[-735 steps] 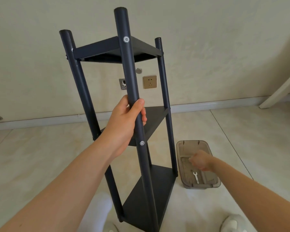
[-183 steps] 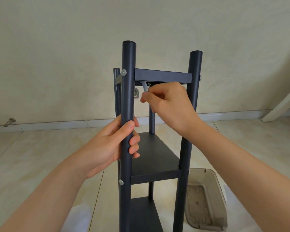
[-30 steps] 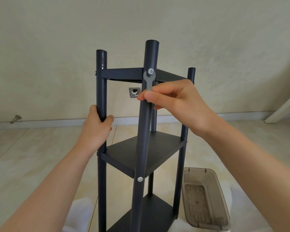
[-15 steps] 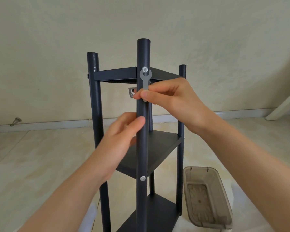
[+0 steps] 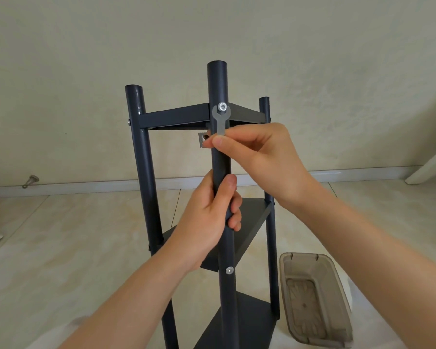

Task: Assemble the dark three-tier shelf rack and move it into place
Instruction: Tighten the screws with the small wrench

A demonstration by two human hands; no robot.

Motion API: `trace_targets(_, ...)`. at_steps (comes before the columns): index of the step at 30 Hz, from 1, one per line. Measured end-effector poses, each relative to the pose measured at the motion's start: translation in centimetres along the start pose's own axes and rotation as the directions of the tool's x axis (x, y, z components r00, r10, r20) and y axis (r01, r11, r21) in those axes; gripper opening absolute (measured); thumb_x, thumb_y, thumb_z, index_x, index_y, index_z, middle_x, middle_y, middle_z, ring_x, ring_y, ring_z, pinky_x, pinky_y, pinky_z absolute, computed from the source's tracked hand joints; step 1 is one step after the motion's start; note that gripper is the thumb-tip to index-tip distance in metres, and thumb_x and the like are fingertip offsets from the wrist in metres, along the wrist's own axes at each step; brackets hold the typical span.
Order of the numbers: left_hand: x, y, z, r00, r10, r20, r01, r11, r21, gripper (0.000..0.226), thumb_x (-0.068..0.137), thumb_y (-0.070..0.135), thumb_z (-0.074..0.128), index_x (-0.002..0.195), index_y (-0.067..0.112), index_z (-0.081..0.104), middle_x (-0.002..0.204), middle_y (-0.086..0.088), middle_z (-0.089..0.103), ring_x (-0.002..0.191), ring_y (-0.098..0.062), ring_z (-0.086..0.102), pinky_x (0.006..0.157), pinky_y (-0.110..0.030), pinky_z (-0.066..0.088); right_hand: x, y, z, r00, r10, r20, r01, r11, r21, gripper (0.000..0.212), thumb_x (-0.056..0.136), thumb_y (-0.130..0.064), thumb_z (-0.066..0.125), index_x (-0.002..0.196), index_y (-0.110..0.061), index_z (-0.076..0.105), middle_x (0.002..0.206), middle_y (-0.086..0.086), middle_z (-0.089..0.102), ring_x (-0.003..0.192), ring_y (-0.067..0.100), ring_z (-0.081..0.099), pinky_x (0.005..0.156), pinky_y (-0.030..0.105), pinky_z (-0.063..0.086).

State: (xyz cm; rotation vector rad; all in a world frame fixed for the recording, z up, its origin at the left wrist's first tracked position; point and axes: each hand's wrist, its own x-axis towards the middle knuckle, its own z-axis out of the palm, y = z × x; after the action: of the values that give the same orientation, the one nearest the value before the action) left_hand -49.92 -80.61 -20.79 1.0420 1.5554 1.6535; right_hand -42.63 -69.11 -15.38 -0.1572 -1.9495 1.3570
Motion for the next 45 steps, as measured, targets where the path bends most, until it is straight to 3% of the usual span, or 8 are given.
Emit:
trace_targets(10,-0.2,-0.1,-1.5,0.995,-0.041,0.088,0.049,0.995,-0.090,0.033,0.085,0.061,0.056,0.086,0.028,0.058,0.069,0.002,0.049,0.056,-0.012,0.046,0.064,-0.026,0.050,-0.3,-0.7,0.1,0.999,0.029,0.027,-0.028,0.998,-0.056,0.016,0.095,-0.012,0.063,0.091,-0.013,0.079,0.090,-0.006,0.076,0.096,0.008,0.069,0.092,0.035,0.054)
trace_targets(15,-0.2,0.0,-1.8,0.992,-0.056,0.109,0.067,0.993,-0.098,0.044,0.085,0.061,0.056,0.096,0.018,0.055,0.069,0.002,0.049,0.056,-0.012,0.047,0.063,-0.025,0.051,-0.2,-0.5,-0.6,0.998,0.010,0.057,-0.007,0.998,-0.058,0.018,0.096,-0.011,0.061,0.092,-0.007,0.078,0.090,0.003,0.075,0.088,0.011,0.068,0.077,0.027,0.054)
trace_targets(20,-0.1,0.3,-1.9,0.995,-0.076,0.072,0.082,0.992,-0.094,0.038,0.086,0.062,0.054,0.082,0.025,0.060,0.065,0.001,0.047,0.052,-0.012,0.044,0.058,-0.025,0.048,0.2,0.2,-2.5,0.971,0.214,0.111,-0.231,0.957,0.177,0.017,0.097,-0.018,0.061,0.094,-0.011,0.077,0.098,0.000,0.076,0.095,0.015,0.072,0.080,0.033,0.061)
trace_targets(26,0.0,0.4,-2.8,0.991,-0.101,0.091,0.108,0.991,-0.078,0.040,0.087,0.062,0.050,0.081,0.024,0.059,0.063,0.002,0.045,0.050,-0.013,0.040,0.054,-0.024,0.047,0.3,1.3,-3.3,0.908,0.399,0.126,-0.358,0.897,-0.260,0.021,0.097,-0.021,0.059,0.087,-0.012,0.076,0.075,-0.002,0.075,0.065,0.007,0.061,0.063,0.020,0.052)
trace_targets(30,-0.1,0.3,-3.5,0.973,-0.127,0.195,0.152,0.981,-0.118,0.040,0.082,0.066,0.056,0.080,0.026,0.061,0.065,0.002,0.044,0.051,-0.013,0.041,0.055,-0.026,0.047,0.6,0.9,-2.3,0.928,0.357,0.104,-0.309,0.896,-0.320,0.026,0.099,-0.020,0.056,0.081,-0.011,0.073,0.056,-0.008,0.058,0.052,0.005,0.049,0.060,0.025,0.049)
trace_targets(36,-0.2,0.3,-4.1,0.961,-0.134,0.243,0.172,0.975,-0.143,0.051,0.075,0.075,0.068,0.083,0.025,0.061,0.066,0.003,0.044,0.051,-0.012,0.039,0.056,-0.027,0.047,1.1,0.3,-0.8,0.956,0.274,0.105,-0.238,0.934,-0.267,0.030,0.099,-0.020,0.055,0.073,-0.017,0.069,0.057,-0.006,0.051,0.055,0.009,0.044,0.066,0.029,0.044)
trace_targets(41,-0.2,0.4,-3.8,0.980,-0.149,0.132,0.165,0.980,-0.114,0.052,0.079,0.079,0.054,0.074,0.027,0.059,0.061,0.002,0.041,0.046,-0.012,0.036,0.050,-0.024,0.045,1.5,0.7,0.3,0.973,0.230,0.025,-0.222,0.960,-0.170,0.027,0.099,-0.018,0.056,0.075,-0.014,0.070,0.056,-0.004,0.044,0.059,0.013,0.040,0.064,0.029,0.041)
trace_targets(45,-0.2,0.5,-3.5,0.990,-0.141,0.022,0.142,0.988,-0.057,0.051,0.087,0.071,0.038,0.065,0.030,0.057,0.054,0.004,0.038,0.041,-0.010,0.032,0.045,-0.023,0.041,1.6,1.1,1.3,0.979,0.202,0.004,-0.199,0.966,-0.164,0.027,0.099,-0.017,0.056,0.077,-0.010,0.069,0.056,-0.003,0.052,0.049,0.001,0.046,0.059,0.016,0.041)
